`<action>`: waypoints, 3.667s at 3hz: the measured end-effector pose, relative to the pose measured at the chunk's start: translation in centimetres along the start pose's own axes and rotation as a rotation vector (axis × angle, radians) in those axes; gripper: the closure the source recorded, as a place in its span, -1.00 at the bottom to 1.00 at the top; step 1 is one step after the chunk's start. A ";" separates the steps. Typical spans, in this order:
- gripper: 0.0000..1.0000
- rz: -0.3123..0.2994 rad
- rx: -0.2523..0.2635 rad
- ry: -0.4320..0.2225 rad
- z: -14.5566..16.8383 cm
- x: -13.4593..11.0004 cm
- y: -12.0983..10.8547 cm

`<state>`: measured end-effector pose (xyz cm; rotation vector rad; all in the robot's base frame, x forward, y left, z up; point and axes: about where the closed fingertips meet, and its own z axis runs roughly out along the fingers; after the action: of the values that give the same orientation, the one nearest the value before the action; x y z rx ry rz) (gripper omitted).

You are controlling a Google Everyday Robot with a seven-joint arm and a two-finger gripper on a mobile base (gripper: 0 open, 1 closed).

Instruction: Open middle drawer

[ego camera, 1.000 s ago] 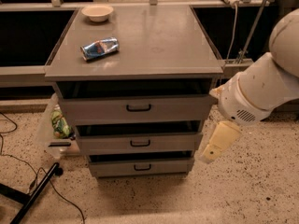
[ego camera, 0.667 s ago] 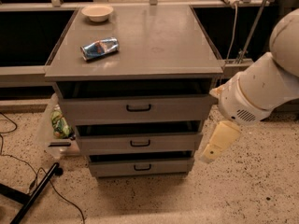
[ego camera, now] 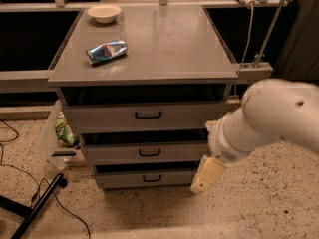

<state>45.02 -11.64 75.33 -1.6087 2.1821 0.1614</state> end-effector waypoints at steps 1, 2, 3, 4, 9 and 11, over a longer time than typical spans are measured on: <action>-1.00 0.047 0.032 -0.002 6.1 1.4 -0.4; -1.00 0.053 0.096 -0.045 6.1 0.4 -2.0; -1.00 0.053 0.096 -0.045 6.1 0.4 -2.0; -1.00 0.085 0.090 -0.098 8.8 0.9 -2.6; -1.00 0.113 0.187 -0.299 23.4 -0.8 -5.8; -1.00 0.082 0.174 -0.332 29.3 -1.8 -6.3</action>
Offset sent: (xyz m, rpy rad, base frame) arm 0.0131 0.0056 -0.0543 0.0044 -0.0067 -0.0475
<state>59.09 -2.22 50.54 -1.2962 1.9481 0.2374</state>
